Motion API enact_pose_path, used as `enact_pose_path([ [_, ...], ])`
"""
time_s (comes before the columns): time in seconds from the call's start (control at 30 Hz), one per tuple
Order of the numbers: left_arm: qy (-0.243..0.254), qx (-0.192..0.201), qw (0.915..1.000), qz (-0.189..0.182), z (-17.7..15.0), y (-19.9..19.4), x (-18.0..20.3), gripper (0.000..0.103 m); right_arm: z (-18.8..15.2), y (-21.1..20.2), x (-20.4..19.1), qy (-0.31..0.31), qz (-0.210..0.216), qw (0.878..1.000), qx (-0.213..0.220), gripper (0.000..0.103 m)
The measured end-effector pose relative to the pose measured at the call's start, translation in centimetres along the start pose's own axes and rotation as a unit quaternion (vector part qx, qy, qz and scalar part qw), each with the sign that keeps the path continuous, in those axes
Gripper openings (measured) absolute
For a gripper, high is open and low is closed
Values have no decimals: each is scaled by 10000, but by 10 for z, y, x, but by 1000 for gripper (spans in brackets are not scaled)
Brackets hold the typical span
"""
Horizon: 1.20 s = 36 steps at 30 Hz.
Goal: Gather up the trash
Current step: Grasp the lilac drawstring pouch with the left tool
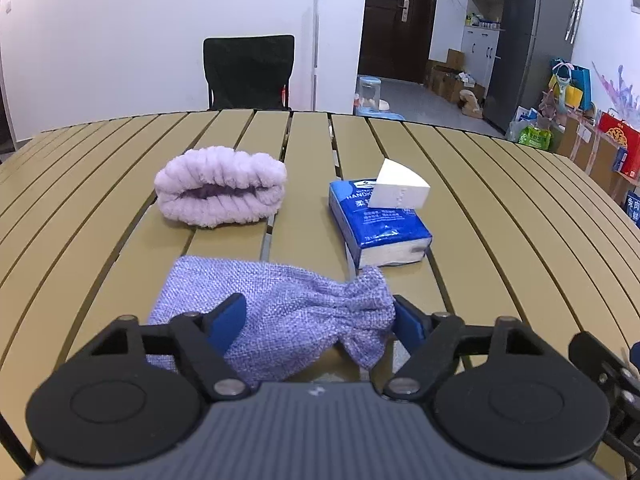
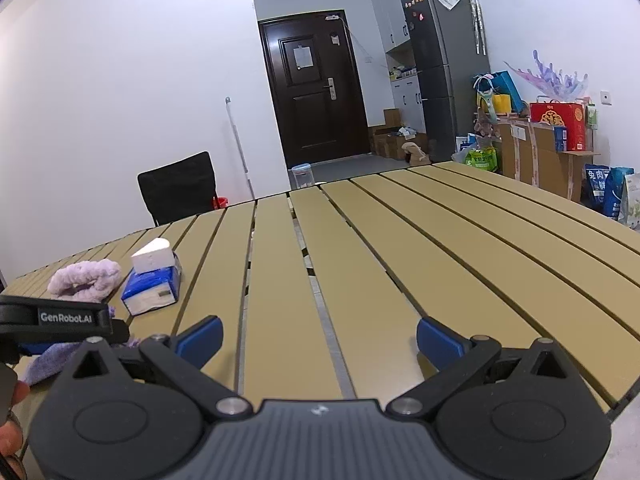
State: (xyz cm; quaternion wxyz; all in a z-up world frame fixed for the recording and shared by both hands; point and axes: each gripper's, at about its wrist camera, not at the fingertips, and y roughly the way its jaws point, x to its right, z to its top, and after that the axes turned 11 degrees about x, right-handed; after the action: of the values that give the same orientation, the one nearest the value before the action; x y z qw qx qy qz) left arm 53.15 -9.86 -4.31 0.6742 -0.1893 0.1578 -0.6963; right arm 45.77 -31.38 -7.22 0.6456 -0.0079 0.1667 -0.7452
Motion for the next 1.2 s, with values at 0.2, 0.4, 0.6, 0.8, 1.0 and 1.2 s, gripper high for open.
enact_pose_path([
  [0.2,101,137,9998,-130,-5,-9,6,50,2,7,-3,70,34,10000,-4,103],
  [0.4,34,245,9995,-186,-6,-14,2,37,2,9,-6,86,76,9999,-8,103],
  [0.6,-137,451,9988,-126,4,-28,-13,36,2,10,-9,82,112,9999,-25,103],
  [0.8,-400,718,9966,-59,20,-46,-38,36,6,5,-16,50,189,9998,-26,103],
  [1.0,-646,903,9938,56,33,-56,-66,36,7,3,-25,245,308,9991,-153,103],
  [1.2,-661,993,9925,274,41,-61,-88,36,16,8,-48,277,433,9986,-134,103],
])
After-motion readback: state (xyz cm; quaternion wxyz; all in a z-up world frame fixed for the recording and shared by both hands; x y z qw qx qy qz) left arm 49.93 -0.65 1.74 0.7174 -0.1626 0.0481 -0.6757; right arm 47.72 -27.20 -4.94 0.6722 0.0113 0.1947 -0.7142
